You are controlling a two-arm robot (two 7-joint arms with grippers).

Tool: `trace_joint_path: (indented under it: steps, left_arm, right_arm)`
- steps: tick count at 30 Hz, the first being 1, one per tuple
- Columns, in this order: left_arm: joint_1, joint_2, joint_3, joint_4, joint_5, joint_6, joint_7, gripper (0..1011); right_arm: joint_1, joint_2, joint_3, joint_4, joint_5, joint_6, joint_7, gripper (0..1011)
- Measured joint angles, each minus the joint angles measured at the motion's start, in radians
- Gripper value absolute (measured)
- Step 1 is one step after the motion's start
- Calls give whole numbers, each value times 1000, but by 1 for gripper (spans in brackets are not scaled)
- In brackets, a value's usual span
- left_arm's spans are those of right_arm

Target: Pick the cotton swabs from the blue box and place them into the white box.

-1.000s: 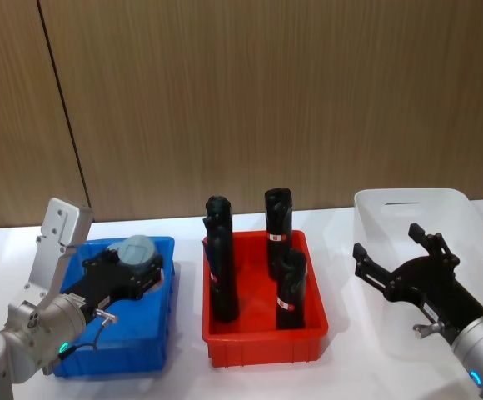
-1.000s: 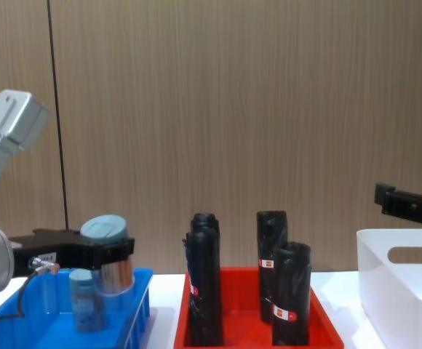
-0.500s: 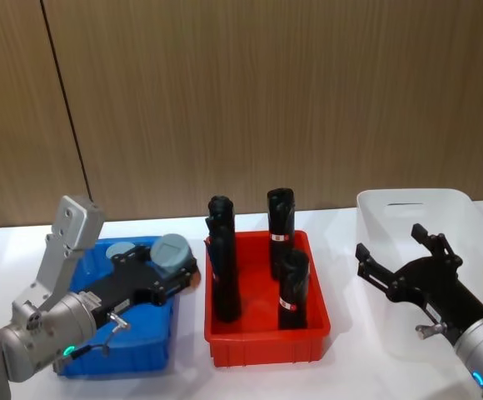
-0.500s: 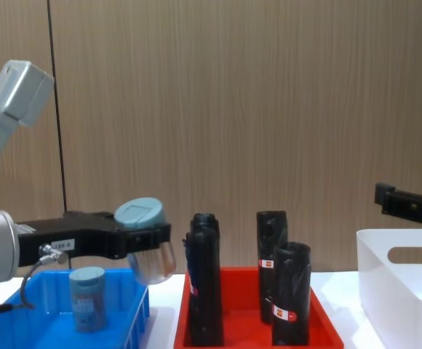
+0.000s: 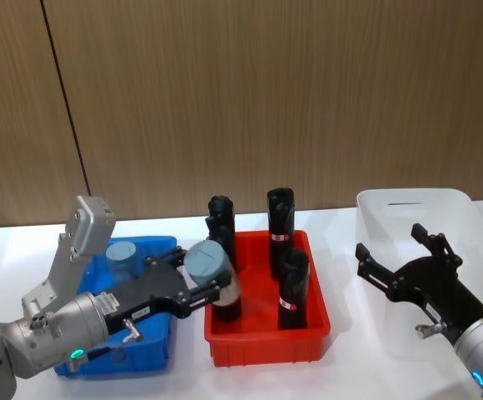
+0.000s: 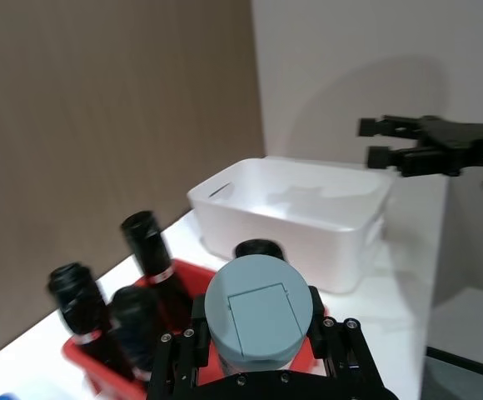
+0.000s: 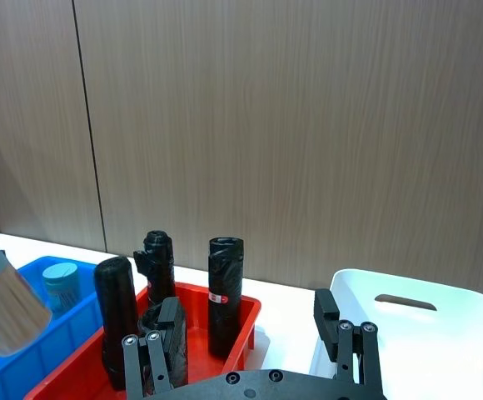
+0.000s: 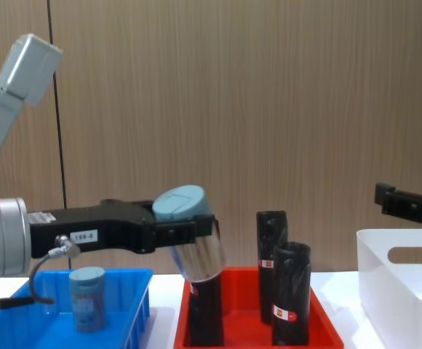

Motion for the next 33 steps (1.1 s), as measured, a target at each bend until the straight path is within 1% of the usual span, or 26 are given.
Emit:
trace_joint_path:
  steps: [6,7,9,10,12,13,19,33]
  left_arm:
    - [-12,-4,7,7,-14,-11,-82,660]
    - [-16,-5,9,9,-18,-14,-108,660]
    - [-19,-7,11,11,-21,-16,-129,660]
    - [-23,-8,13,14,-24,-19,-152,660]
    - [-26,-8,14,15,-26,-20,-166,660]
    - [-28,-9,16,16,-27,-22,-183,660]
    - [-32,-8,21,15,-29,-23,-221,660]
    - [-35,-3,28,9,-29,-24,-256,660]
  right_arm:
    - [0,0,0,0,0,0,0,1002]
    - [0,0,0,0,0,0,0,1002]
    - [0,0,0,0,0,0,0,1002]
    - [0,0,0,0,0,0,0,1002]
    - [0,0,0,0,0,0,0,1002]
    - [0,0,0,0,0,0,0,1002]
    - [0,0,0,0,0,0,0,1002]
    - [-1,1,1,-1,0,0,8,1002]
